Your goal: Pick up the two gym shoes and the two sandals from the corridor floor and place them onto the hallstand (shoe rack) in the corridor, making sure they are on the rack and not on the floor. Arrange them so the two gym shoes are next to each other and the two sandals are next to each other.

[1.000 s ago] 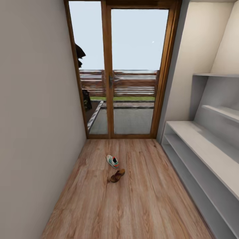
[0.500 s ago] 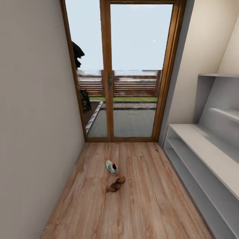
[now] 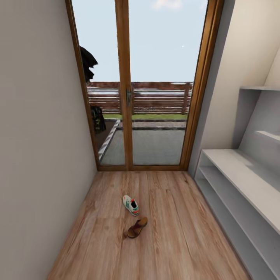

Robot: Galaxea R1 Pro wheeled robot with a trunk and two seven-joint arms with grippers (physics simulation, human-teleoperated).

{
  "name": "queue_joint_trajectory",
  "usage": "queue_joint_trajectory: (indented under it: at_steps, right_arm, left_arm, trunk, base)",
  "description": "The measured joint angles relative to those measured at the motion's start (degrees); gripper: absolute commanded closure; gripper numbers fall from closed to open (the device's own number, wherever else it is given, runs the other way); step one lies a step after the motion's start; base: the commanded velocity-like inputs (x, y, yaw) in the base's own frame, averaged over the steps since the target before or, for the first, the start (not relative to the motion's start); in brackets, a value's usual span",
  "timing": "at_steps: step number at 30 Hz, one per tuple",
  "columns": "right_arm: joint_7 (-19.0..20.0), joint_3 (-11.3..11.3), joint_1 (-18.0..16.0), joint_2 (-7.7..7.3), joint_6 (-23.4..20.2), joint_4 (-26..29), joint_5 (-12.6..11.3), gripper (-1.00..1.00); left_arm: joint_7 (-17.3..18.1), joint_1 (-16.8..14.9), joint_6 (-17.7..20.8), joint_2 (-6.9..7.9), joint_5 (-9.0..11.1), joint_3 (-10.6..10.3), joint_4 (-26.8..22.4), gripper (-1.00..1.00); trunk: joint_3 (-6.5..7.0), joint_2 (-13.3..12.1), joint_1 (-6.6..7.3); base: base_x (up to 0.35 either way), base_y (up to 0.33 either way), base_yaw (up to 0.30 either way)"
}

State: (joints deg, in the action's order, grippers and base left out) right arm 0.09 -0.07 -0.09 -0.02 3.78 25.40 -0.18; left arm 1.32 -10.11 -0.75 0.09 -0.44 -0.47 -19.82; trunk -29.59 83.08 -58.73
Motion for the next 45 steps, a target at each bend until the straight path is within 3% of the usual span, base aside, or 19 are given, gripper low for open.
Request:
queue_joint_trajectory:
  at_steps: [20, 36, 45]
  right_arm:
    - [-0.14, -0.02, 0.00, 0.02, 0.00, 0.00, -0.16, -1.00]
    - [-0.15, -0.02, 0.00, 0.01, 0.00, 0.00, -0.18, -1.00]
    - [-0.17, -0.03, 0.00, -0.02, 0.00, 0.00, -0.18, -1.00]
  left_arm:
    - [0.00, 0.00, 0.01, 0.00, 0.00, -0.04, 0.13, -1.00]
    - [-0.02, 0.00, 0.01, -0.02, 0.00, -0.06, 0.13, -1.00]
    - [-0.01, 0.00, 0.03, -0.07, 0.06, 0.15, 0.13, -1.00]
  trunk:
    - [-0.05, 0.00, 0.00]
    - [-0.70, 0.00, 0.00]
    - [-1.10, 0.00, 0.00]
  base:
    - [0.325, -0.034, 0.017]
    - [0.252, -0.198, 0.227]
    - [0.087, -0.152, 0.250]
